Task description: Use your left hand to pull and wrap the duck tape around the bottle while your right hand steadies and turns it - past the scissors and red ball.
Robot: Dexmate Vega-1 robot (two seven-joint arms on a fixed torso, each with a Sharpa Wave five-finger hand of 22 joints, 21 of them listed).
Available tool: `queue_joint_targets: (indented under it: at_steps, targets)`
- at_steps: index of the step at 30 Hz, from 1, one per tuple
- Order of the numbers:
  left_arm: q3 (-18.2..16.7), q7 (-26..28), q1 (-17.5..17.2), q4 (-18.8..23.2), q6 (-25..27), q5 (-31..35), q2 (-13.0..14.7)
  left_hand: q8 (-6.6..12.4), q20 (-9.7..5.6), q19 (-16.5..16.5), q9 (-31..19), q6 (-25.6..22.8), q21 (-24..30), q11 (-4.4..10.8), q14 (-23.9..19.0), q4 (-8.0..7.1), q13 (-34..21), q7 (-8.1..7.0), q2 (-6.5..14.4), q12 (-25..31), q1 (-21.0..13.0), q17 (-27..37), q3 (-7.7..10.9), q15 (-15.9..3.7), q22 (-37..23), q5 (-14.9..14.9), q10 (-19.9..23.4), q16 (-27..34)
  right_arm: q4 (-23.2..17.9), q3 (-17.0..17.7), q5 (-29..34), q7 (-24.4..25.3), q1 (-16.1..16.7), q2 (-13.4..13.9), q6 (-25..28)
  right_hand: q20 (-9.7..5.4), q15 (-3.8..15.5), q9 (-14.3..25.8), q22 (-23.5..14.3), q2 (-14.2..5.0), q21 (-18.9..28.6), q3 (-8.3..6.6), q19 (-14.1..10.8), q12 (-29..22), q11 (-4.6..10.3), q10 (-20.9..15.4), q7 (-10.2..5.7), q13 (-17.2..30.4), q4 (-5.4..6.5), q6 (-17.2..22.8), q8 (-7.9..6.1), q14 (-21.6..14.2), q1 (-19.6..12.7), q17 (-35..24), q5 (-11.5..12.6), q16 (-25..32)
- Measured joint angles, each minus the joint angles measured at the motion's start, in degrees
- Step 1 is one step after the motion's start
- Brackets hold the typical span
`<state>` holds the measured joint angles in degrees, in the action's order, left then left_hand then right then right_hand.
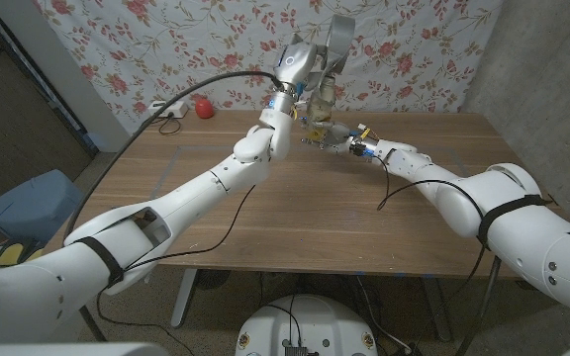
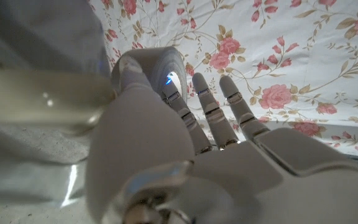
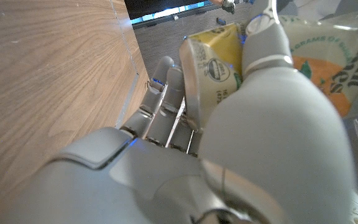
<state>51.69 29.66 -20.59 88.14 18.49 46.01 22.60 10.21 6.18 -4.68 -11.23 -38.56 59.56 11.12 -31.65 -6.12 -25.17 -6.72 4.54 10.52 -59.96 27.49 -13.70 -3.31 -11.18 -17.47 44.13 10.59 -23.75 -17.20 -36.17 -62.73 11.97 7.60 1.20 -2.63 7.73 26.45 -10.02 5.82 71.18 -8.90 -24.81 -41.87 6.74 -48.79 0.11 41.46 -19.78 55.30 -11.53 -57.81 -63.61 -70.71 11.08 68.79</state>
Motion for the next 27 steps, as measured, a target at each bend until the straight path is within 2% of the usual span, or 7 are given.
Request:
queue_joint_targets:
  at_steps: [3,5,6,8,11,21,27]
  targets:
    - [0.2,-5.8,0.2,1.0,1.2,0.0,0.6,-0.53,2.05,3.7,0.3,11.3,-1.5,-2.34,7.5,-1.65,2.4,2.25,-1.9,-0.2,4.6,-2.4,-3.07,0.57,0.0,-1.5,-9.5,-0.2,0.2,1.4,0.2,0.3,0.0,0.3,-0.2,0.00,0.00,0.0,0.0,0.00,0.0,-0.15,0.0,-0.3,0.00,0.0,0.39,0.1,-0.14,0.4,0.00,0.0,0.0,0.0,0.0,0.2]
    - [0.2,-8.8,0.2,1.0,1.9,-0.1,0.6,-0.53,3.36,5.7,0.3,17.5,-2.4,-4.67,11.6,-2.33,3.7,4.05,-2.7,-0.2,7.1,-3.9,-4.06,0.79,0.0,-2.3,-14.5,-0.2,0.4,2.2,0.2,0.3,0.0,0.4,-0.2,0.00,0.00,0.0,0.0,0.00,0.0,-0.15,0.0,-0.5,0.00,0.0,0.39,0.1,-0.14,0.4,0.00,0.0,0.0,0.0,0.0,0.3]
    - [0.5,-11.7,1.1,5.1,2.4,-0.2,2.7,-0.53,4.00,6.6,0.4,19.9,-2.9,-5.95,13.5,-2.50,4.3,4.79,-3.1,-0.2,8.0,-4.5,-4.47,0.86,0.0,-2.4,-16.8,-0.2,0.5,2.9,0.7,1.5,0.0,0.5,-1.0,0.01,0.00,0.0,0.0,0.00,0.0,-0.15,0.0,-0.5,0.00,0.0,0.39,0.1,-0.14,0.4,0.00,0.0,0.0,0.1,0.0,0.3]
    - [0.5,-15.2,1.4,6.1,3.1,-0.4,3.1,-0.50,4.91,8.7,0.6,24.1,-4.0,-8.46,17.2,-2.70,5.4,6.43,-2.4,-0.2,8.9,-5.7,-4.81,1.24,0.0,-2.7,-20.9,-0.2,0.9,3.8,0.8,1.7,0.0,0.6,-1.2,0.01,0.00,0.0,0.0,0.00,0.0,-0.15,0.0,-0.5,0.00,0.0,0.39,0.1,-0.14,0.4,0.00,0.0,0.0,0.1,0.0,0.4]
    - [0.6,-21.2,1.7,6.9,4.2,-0.7,3.6,-0.50,5.79,10.3,0.8,28.1,-5.1,-10.29,20.5,-2.66,6.4,8.03,-1.7,-0.2,9.6,-6.8,-5.02,2.78,0.0,-3.1,-24.8,-0.2,1.5,5.0,1.0,1.8,-0.1,0.6,-1.4,0.01,0.00,0.0,0.0,0.00,0.0,-0.15,0.0,-0.5,0.00,0.0,0.40,0.1,-0.14,0.4,0.01,0.0,0.0,0.1,0.0,0.4]
    - [1.4,-38.3,4.1,10.6,8.2,-0.9,5.0,-0.56,5.88,14.4,0.7,38.0,-8.1,-15.96,30.7,-2.49,9.2,11.46,-1.1,-0.2,10.9,-9.7,-5.30,9.31,-0.2,-4.4,-37.6,-0.2,3.4,8.5,1.6,1.0,-1.0,0.4,-3.1,0.01,0.34,0.0,0.0,0.00,0.0,-0.14,0.0,-0.7,-0.01,0.0,0.43,0.1,-0.13,0.4,0.06,-0.4,0.0,0.3,-0.1,0.4]
    - [2.4,-46.2,5.8,12.1,10.7,-0.4,5.4,-0.56,5.88,14.4,0.7,40.8,-9.0,-17.15,33.6,-2.51,9.7,12.11,-0.3,-0.2,11.7,-10.3,-5.29,10.98,-0.2,-5.1,-40.4,-0.2,3.9,9.9,2.2,0.5,-1.2,0.4,-3.7,0.01,0.46,0.0,0.0,0.00,0.0,-0.14,0.0,-0.7,-0.01,0.0,0.50,-0.1,-0.12,0.5,0.06,-0.3,0.0,0.3,-0.1,0.4]
